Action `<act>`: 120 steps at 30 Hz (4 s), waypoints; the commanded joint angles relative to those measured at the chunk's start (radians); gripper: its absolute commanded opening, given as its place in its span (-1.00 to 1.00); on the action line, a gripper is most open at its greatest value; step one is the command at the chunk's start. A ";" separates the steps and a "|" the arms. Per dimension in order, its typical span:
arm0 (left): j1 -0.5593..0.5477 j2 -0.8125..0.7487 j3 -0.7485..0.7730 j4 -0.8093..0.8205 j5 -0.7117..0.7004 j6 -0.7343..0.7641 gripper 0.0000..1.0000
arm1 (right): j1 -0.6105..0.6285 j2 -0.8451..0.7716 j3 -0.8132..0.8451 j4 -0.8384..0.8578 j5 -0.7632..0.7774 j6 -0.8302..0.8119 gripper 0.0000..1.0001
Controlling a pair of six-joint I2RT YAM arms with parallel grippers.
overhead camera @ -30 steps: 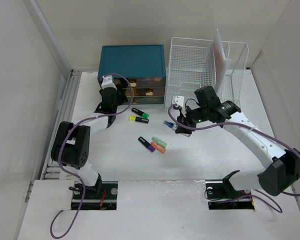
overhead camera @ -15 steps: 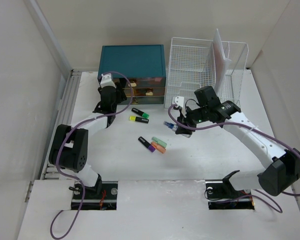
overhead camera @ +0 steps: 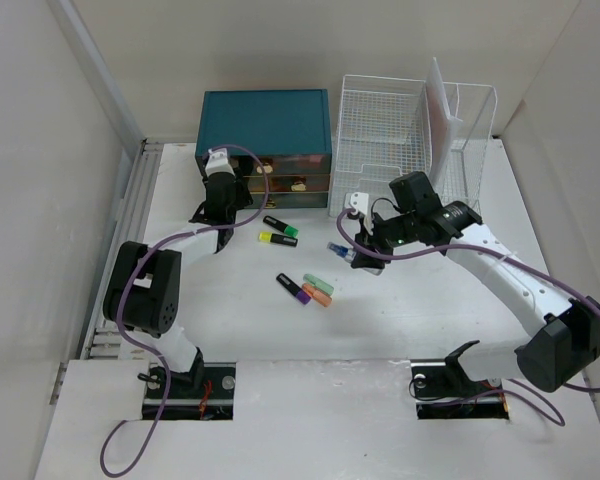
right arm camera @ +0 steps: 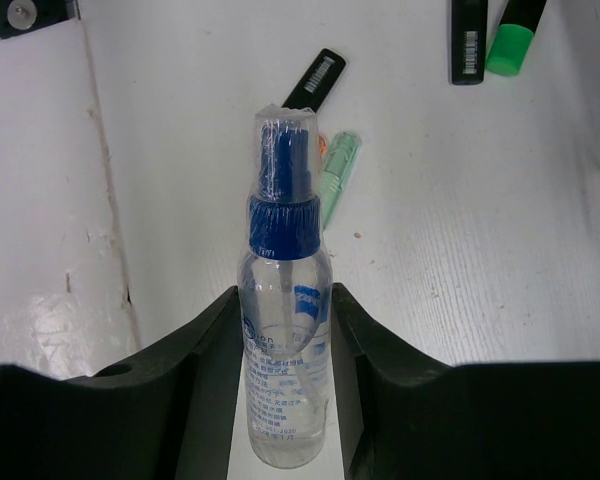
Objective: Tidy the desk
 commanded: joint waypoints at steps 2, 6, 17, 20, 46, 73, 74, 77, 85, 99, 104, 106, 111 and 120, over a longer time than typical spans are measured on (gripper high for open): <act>0.004 -0.004 0.059 0.073 -0.037 0.005 -0.17 | -0.010 -0.021 0.020 0.002 -0.048 -0.019 -1.00; -0.005 -0.024 0.059 0.073 -0.055 0.014 -0.03 | -0.010 -0.021 0.020 0.002 -0.048 -0.019 -1.00; -0.016 -0.053 0.059 0.064 -0.106 0.057 0.05 | -0.010 -0.021 0.020 -0.007 -0.057 -0.028 -1.00; -0.025 -0.053 0.059 0.064 -0.106 0.057 0.05 | -0.010 -0.021 0.020 -0.007 -0.057 -0.028 -1.00; -0.043 -0.012 0.097 0.064 -0.172 0.095 -0.64 | -0.010 -0.012 0.011 -0.025 -0.066 -0.046 -1.00; -0.071 -0.271 -0.194 0.012 -0.131 -0.049 -0.82 | -0.001 0.394 0.446 0.034 -0.107 0.056 -1.00; -0.071 -0.280 -0.205 0.012 -0.131 -0.063 -0.82 | 0.011 0.425 0.478 0.024 -0.107 0.057 -1.00; -0.082 -0.300 -0.216 -0.010 -0.121 -0.086 -0.82 | 0.021 0.531 0.603 0.024 -0.118 0.090 -1.00; -0.091 -0.332 -0.245 -0.010 -0.100 -0.113 -0.82 | 0.063 0.724 0.927 -0.028 -0.118 0.122 -1.00; -0.100 -0.333 -0.266 -0.028 -0.091 -0.113 -0.82 | 0.103 0.928 1.164 0.023 -0.255 0.172 -1.00; -0.100 -0.322 -0.246 -0.028 -0.091 -0.113 -0.82 | 0.103 0.960 1.164 0.105 -0.276 0.216 -1.00; -0.109 -0.311 -0.246 -0.028 -0.091 -0.113 -0.82 | 0.103 0.973 1.190 0.132 -0.276 0.228 -1.00; -0.119 -0.311 -0.246 -0.046 -0.091 -0.113 -0.82 | 0.103 1.013 1.236 0.188 -0.276 0.280 -1.00; -0.138 -0.329 -0.255 -0.066 -0.100 -0.113 -0.82 | 0.103 1.040 1.227 0.402 -0.247 0.388 -1.00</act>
